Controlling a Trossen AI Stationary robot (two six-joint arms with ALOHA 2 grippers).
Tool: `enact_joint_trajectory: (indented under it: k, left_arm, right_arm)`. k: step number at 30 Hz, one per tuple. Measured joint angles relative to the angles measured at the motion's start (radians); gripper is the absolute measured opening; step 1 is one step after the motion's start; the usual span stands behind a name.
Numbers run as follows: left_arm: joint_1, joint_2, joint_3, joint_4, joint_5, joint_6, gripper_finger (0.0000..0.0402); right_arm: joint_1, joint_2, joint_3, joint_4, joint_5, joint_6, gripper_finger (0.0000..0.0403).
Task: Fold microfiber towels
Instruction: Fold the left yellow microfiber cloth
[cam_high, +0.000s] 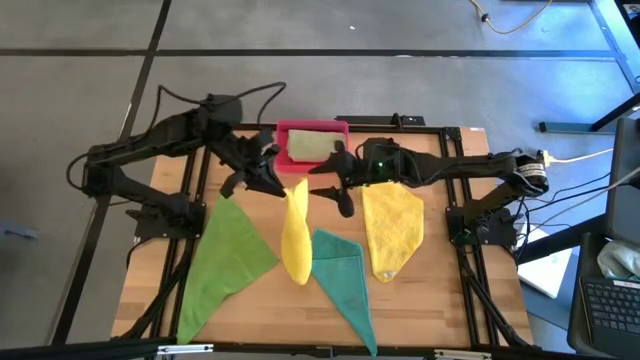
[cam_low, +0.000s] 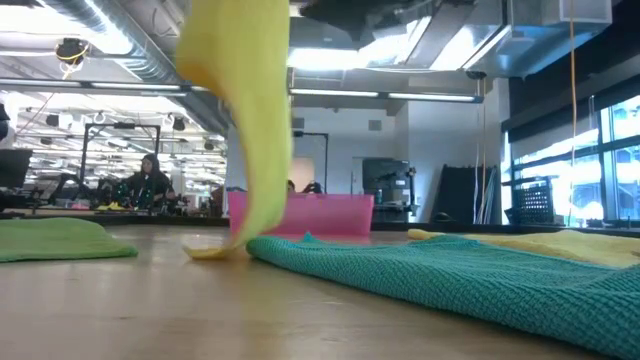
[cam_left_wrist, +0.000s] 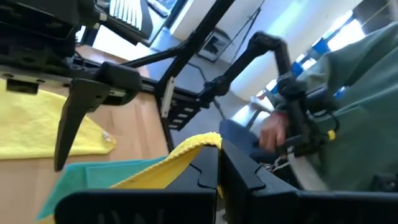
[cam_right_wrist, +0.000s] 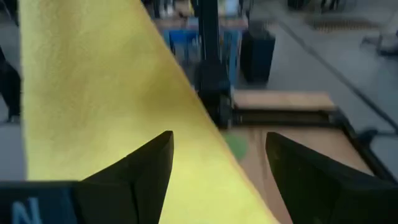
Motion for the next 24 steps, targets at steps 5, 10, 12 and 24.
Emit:
enact_joint_trajectory:
  k: [5,10,12,24]
  left_arm:
    - [0.0,-0.017,0.0,0.037,0.022,-0.099,0.0]
    - [0.007,-0.016,0.0,0.035,-0.066,-0.157,0.0]
    - [0.015,-0.016,0.0,0.028,-0.131,-0.159,0.0]
    - [0.082,-0.016,0.0,-0.065,-0.475,-0.186,0.0]
  right_arm:
    - [0.0,0.1,0.109,0.111,-0.017,0.0,0.0257]
    - [0.0,0.215,0.271,0.062,-0.073,0.004,0.0257]
    - [0.001,0.236,0.328,0.022,-0.072,0.005,0.0257]
    - [-0.042,0.161,0.53,-0.491,0.02,0.003,0.0257]
